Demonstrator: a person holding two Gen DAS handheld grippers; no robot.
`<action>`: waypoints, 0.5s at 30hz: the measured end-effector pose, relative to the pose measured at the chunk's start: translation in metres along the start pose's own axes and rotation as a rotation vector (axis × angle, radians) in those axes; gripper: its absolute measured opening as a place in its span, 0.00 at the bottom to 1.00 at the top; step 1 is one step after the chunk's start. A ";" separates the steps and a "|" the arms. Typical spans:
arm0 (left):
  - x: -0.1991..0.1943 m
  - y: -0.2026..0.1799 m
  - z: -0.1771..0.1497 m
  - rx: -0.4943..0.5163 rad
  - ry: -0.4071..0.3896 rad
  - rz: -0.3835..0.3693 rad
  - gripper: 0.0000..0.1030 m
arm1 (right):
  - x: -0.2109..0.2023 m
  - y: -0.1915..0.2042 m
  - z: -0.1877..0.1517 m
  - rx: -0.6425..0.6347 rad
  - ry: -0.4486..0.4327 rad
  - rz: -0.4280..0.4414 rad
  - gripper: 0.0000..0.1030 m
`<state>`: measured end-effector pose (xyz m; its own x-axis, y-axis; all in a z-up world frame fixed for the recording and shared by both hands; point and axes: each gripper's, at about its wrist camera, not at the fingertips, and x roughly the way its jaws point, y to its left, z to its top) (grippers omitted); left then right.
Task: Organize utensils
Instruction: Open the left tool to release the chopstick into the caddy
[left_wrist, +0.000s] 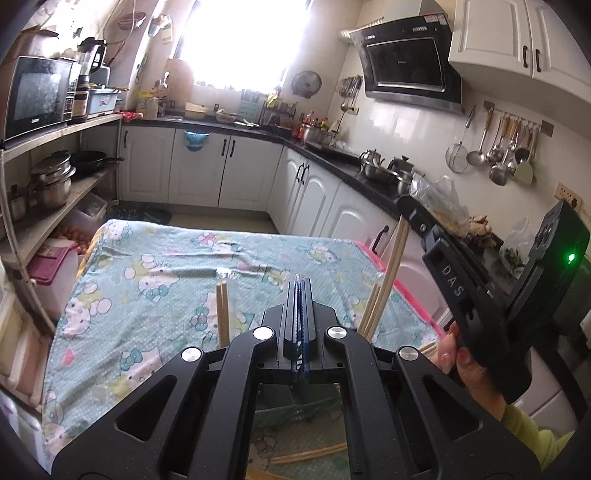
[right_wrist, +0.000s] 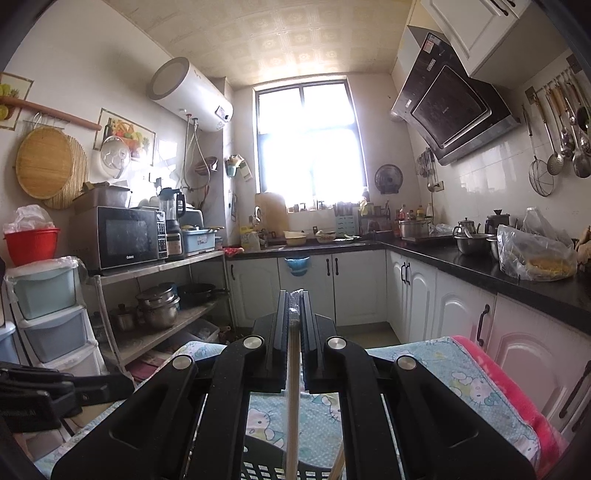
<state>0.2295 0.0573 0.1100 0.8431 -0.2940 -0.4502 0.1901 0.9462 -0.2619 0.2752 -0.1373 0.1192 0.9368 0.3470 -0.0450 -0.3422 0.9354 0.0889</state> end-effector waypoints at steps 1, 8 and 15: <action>0.002 0.000 -0.001 0.001 0.006 0.003 0.00 | 0.000 0.000 -0.001 -0.001 0.000 0.000 0.06; 0.012 0.005 -0.015 0.010 0.039 0.020 0.00 | 0.001 0.001 -0.008 -0.009 0.016 -0.002 0.06; 0.007 0.007 -0.020 0.014 0.035 0.021 0.00 | 0.000 0.001 -0.018 -0.018 0.045 0.000 0.06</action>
<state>0.2265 0.0591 0.0884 0.8287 -0.2789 -0.4852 0.1800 0.9537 -0.2408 0.2733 -0.1353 0.1012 0.9327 0.3494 -0.0899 -0.3439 0.9363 0.0709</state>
